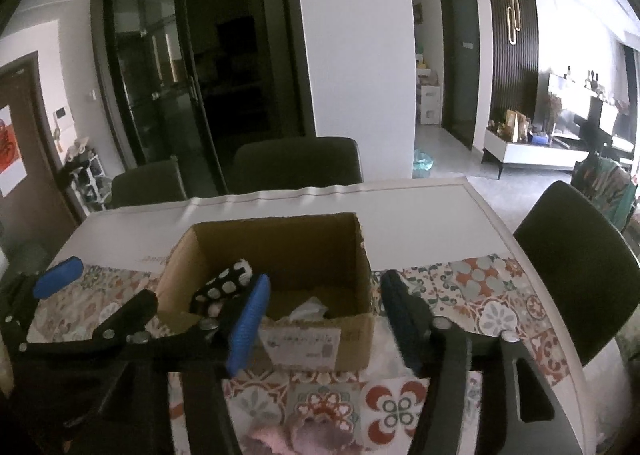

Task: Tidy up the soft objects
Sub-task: 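Move both tools back toward the pink towel and pink hair tie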

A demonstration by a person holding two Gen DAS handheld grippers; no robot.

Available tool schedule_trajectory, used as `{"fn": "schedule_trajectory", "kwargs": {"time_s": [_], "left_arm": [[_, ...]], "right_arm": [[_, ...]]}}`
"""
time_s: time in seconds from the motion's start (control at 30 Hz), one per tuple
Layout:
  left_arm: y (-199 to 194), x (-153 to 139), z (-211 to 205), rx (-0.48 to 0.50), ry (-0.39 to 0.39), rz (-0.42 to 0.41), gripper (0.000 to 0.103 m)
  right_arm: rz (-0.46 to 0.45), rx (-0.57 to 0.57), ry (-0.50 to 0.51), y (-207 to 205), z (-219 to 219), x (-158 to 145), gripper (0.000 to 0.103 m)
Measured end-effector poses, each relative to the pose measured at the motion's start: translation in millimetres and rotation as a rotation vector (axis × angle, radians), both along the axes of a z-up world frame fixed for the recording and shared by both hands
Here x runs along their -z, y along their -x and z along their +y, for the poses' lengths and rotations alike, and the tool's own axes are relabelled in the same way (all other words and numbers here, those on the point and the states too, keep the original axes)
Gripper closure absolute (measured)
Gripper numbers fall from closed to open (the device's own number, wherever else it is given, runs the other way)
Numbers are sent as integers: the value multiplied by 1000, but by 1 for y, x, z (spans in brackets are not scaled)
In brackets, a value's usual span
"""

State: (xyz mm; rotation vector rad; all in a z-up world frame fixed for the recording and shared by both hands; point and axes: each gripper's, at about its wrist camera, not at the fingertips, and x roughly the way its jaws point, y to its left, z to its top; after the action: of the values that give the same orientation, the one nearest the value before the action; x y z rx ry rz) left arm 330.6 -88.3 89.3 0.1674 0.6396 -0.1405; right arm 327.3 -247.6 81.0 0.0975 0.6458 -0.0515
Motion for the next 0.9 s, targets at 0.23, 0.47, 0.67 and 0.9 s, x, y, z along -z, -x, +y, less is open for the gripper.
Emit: {"fn": "schedule_trajectory", "kwargs": {"time_s": [0.23,0.47,0.67,0.9], "left_arm": [[28,2,13,-28,-10,-28,4],[48,16,23,-38,-16,-12,4],[64,32,27,-26,-21,1,4],[81,57,31,-7,-11,48,4]], "right_arm": [[5,1,17,22,13,2,22],[28,-12,29,40,23,18,20],[34,-16,11,58,24,34,20],[61,-20,12,77,29,55,20]]}}
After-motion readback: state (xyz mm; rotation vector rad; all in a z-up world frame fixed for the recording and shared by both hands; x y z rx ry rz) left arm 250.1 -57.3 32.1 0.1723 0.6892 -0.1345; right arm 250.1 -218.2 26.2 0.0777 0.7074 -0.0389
